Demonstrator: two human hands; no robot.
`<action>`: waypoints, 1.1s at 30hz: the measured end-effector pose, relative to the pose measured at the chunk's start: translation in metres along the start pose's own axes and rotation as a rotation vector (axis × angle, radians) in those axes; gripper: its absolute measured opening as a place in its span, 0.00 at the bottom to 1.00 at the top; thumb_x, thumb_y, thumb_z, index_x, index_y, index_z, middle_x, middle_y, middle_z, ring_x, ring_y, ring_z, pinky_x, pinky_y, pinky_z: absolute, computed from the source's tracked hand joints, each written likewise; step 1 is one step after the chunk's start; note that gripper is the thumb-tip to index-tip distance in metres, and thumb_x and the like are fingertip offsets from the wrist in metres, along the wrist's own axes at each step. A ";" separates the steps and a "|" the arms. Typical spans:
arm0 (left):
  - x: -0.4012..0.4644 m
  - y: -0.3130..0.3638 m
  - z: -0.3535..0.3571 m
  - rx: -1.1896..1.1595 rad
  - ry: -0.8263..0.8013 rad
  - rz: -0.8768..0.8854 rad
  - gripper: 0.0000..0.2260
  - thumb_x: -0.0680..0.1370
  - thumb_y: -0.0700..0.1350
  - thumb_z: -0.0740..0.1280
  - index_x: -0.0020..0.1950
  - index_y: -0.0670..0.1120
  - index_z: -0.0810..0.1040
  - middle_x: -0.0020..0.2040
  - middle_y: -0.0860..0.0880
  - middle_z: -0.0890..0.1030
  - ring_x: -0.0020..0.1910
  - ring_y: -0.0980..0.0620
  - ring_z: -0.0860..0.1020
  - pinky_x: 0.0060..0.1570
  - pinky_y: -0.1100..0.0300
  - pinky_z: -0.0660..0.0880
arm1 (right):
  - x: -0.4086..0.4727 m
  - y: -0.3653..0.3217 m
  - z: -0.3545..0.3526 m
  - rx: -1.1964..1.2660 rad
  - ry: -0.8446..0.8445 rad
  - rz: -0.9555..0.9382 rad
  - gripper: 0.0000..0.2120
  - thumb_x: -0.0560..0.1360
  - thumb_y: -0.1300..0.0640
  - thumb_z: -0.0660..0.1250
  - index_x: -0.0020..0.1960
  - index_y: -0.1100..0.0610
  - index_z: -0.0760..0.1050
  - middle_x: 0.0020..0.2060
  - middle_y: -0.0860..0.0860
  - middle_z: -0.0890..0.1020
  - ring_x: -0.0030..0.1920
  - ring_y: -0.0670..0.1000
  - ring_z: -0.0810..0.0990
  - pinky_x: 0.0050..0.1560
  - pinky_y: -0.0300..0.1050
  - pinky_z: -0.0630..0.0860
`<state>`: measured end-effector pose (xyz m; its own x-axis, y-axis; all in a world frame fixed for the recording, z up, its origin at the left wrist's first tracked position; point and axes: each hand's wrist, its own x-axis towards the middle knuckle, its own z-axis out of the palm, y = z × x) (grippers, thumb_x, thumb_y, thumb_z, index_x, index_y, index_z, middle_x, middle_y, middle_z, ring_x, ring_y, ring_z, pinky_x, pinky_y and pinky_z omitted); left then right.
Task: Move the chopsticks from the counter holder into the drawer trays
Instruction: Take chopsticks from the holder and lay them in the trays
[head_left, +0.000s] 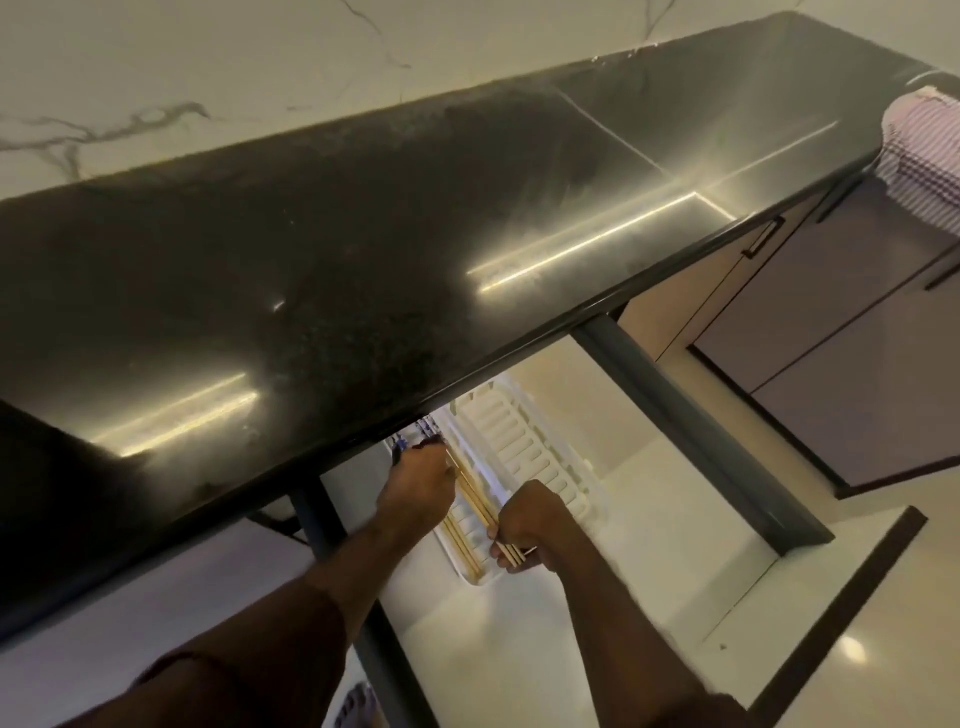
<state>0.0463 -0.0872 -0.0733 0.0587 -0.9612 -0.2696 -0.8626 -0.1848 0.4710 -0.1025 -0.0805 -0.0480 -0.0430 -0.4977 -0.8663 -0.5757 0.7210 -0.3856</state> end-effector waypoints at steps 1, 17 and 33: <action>0.002 -0.004 0.005 0.068 -0.057 0.032 0.09 0.80 0.44 0.62 0.54 0.41 0.78 0.49 0.44 0.82 0.47 0.47 0.81 0.48 0.56 0.79 | 0.006 -0.003 0.004 -0.021 0.016 -0.007 0.05 0.75 0.64 0.66 0.46 0.67 0.77 0.31 0.58 0.82 0.26 0.53 0.80 0.30 0.45 0.80; 0.021 -0.029 0.043 0.865 -0.414 0.147 0.34 0.79 0.48 0.60 0.79 0.44 0.45 0.79 0.39 0.45 0.78 0.41 0.41 0.67 0.34 0.29 | 0.034 0.002 0.050 -0.504 0.302 -0.173 0.17 0.73 0.57 0.71 0.60 0.59 0.74 0.55 0.55 0.81 0.56 0.56 0.80 0.52 0.44 0.75; -0.009 -0.010 0.002 0.343 -0.204 0.243 0.18 0.81 0.47 0.60 0.70 0.44 0.70 0.67 0.44 0.77 0.68 0.47 0.73 0.68 0.51 0.66 | -0.032 -0.008 0.016 -0.357 0.398 -0.339 0.14 0.76 0.57 0.68 0.61 0.53 0.76 0.57 0.53 0.80 0.49 0.52 0.78 0.50 0.42 0.74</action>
<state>0.0533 -0.0767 -0.0769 -0.2359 -0.9019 -0.3617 -0.9574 0.1520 0.2453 -0.0833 -0.0628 -0.0226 -0.0709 -0.8611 -0.5035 -0.8447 0.3203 -0.4288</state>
